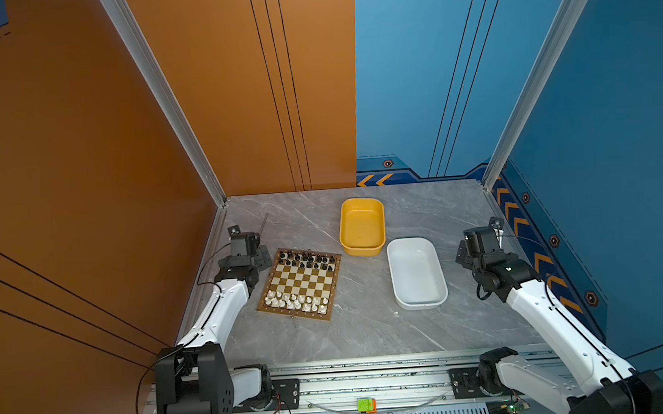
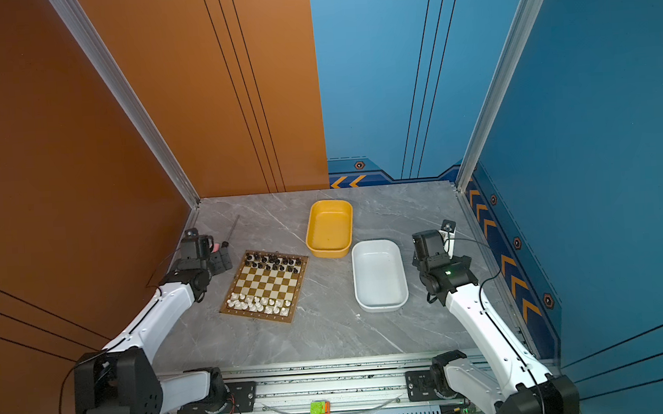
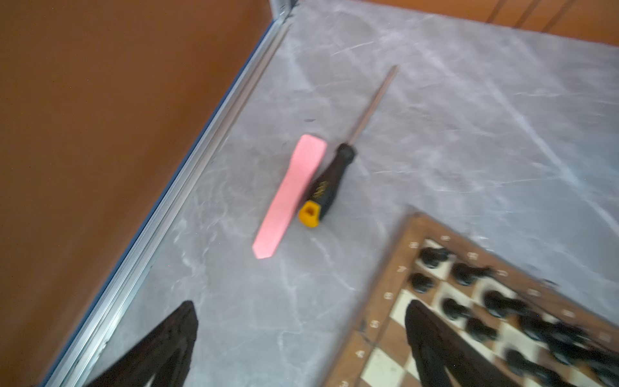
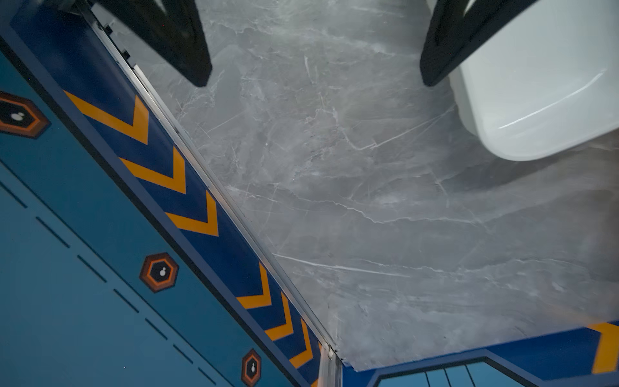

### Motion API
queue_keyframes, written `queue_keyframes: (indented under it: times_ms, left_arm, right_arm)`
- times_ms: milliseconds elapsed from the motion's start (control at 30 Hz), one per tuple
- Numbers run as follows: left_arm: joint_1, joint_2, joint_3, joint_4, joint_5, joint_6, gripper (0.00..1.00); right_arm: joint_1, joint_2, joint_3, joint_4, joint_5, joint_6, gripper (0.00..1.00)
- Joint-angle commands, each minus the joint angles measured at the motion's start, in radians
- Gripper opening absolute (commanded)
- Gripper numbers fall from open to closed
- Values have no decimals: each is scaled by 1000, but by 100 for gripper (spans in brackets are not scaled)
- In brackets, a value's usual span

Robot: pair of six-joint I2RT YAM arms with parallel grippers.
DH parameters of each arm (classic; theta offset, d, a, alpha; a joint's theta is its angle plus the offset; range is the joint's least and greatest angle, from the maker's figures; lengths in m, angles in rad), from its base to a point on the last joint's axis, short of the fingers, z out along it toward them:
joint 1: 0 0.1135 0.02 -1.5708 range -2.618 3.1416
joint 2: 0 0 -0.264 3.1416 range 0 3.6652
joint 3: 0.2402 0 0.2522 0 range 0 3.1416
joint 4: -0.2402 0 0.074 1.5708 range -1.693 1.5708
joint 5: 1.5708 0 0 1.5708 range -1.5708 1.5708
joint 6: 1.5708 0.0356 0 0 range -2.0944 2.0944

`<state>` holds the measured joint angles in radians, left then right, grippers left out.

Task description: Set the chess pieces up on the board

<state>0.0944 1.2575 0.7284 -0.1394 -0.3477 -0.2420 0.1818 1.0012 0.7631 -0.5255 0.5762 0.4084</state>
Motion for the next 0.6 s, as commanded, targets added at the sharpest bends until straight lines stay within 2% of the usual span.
queue_keyframes:
  times_ms: [0,133,233,300,433,567]
  left_arm:
    - [52,-37,-97,299,46,-23,98]
    - [54,-34,-236,545,170,32,98]
    - [49,-6,-317,696,243,21,98]
    - [19,21,-347,776,261,59,98]
    - [-24,56,-385,858,249,113,98]
    - [-31,88,-436,1016,243,142,98]
  right_arm:
    - [-56,-33,-114,251,-22,-104,100]
    - [-58,-47,-236,418,-29,-173,100]
    - [-59,-40,-291,513,-56,-234,100]
    - [-59,-38,-326,569,-81,-271,100]
    - [-75,-30,-395,706,-170,-250,100]
    - [-80,14,-444,848,-217,-267,100]
